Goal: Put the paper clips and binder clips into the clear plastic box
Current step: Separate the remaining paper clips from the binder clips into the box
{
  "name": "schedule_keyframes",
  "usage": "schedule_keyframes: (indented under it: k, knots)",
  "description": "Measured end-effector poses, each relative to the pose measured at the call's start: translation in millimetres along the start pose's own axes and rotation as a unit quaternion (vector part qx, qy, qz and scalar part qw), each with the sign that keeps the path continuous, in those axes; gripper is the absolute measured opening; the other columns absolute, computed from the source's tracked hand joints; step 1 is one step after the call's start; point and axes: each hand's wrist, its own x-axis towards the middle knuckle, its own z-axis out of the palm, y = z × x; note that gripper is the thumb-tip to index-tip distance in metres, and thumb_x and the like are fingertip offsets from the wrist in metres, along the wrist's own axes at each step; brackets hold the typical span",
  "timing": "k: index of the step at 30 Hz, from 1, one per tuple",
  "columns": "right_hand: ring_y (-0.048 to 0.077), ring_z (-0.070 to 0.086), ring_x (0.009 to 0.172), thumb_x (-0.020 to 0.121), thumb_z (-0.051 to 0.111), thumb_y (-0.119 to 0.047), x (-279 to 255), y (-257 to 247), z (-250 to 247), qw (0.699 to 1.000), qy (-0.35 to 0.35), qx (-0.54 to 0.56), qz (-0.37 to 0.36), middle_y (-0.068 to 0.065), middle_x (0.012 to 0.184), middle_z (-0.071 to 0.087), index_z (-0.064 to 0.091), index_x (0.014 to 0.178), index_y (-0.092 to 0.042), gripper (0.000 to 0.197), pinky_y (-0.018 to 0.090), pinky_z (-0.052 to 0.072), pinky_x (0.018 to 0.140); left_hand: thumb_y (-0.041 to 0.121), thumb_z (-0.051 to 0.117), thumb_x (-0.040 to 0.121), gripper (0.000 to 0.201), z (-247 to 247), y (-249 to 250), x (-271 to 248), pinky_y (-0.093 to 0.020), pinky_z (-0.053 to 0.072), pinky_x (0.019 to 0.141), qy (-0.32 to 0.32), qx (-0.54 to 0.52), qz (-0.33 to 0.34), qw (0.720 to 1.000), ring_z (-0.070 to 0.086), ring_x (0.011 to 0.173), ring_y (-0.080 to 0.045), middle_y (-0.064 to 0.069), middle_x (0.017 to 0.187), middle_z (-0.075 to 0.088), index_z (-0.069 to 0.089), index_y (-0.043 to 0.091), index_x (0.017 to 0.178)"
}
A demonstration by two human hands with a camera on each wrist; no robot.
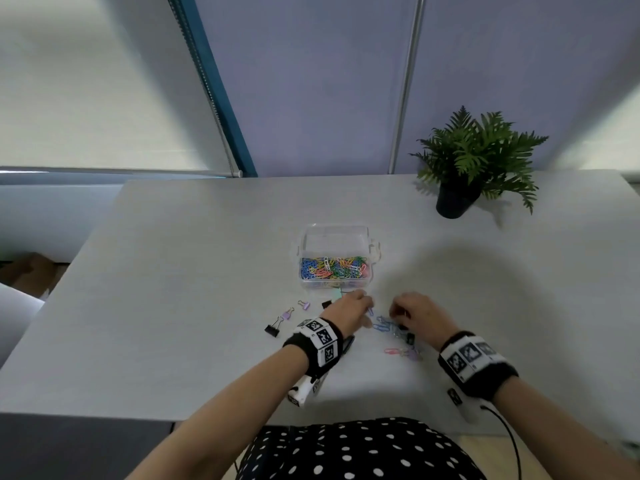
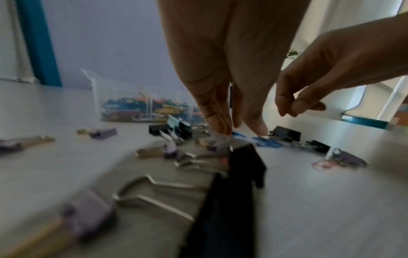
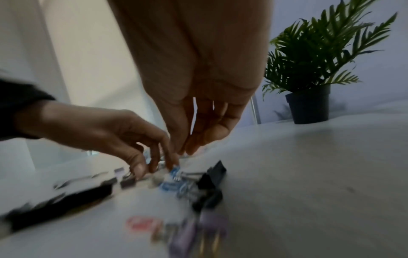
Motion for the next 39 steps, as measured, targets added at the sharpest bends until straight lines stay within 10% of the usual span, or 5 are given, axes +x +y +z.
schedule_keyframes:
  k: [5,16,31,35,39]
  knots:
    - [0.018,0.046,0.107,0.079,0.061,-0.030,-38,-3,26,0.997,-0.044,-0.066,0.000,0.002,0.109,0.052,0.054,0.104,-0.016,0.029,0.036,0.042,0.080,0.029,0.077,0.069,0.060,19,17,7,-0.040,0.043,0.095,-0.006,-0.010,-0.039,0.999,0.046,0.109,-0.029,-0.014,0.120,0.045,0.048,0.003,0.114]
    - [0.022,0.043,0.114,0.072,0.068,-0.040,-33,-4,34,0.997,0.013,-0.037,0.071,0.004,0.117,0.049,0.049,0.114,-0.011,0.054,0.035,0.042,0.085,0.009,0.066,0.078,0.027,22,22,15,-0.040,0.043,0.084,0.044,-0.038,-0.026,0.998,0.052,0.102,-0.031,-0.020,0.109,0.055,0.056,-0.002,0.101]
    - [0.024,0.048,0.107,0.084,0.055,-0.016,-22,-9,40,0.998,0.027,-0.052,0.038,0.007,0.106,0.056,0.056,0.095,-0.009,0.012,0.036,0.043,0.080,0.018,0.052,0.090,0.029,15,17,7,-0.042,0.042,0.095,0.011,0.147,0.001,0.989,0.045,0.119,-0.030,-0.016,0.122,0.051,0.054,0.001,0.113]
    - [0.025,0.052,0.088,0.077,0.061,-0.006,-26,-5,20,0.995,0.058,0.061,0.051,-0.006,0.074,0.052,0.061,0.084,-0.007,0.007,0.032,0.038,0.075,0.015,0.049,0.091,0.014,3,19,-2,-0.039,0.044,0.086,0.002,0.074,0.008,0.997,0.057,0.101,-0.030,-0.015,0.106,0.062,0.053,0.005,0.100]
    - [0.021,0.053,0.081,0.074,0.066,-0.004,-34,-2,3,0.994,0.039,0.094,0.034,0.003,0.081,0.058,0.064,0.084,-0.007,0.010,0.020,0.035,0.067,0.013,0.054,0.088,0.019,-9,14,-17,-0.034,0.045,0.085,-0.049,-0.035,-0.014,0.998,0.058,0.096,-0.025,-0.013,0.105,0.063,0.053,0.008,0.106]
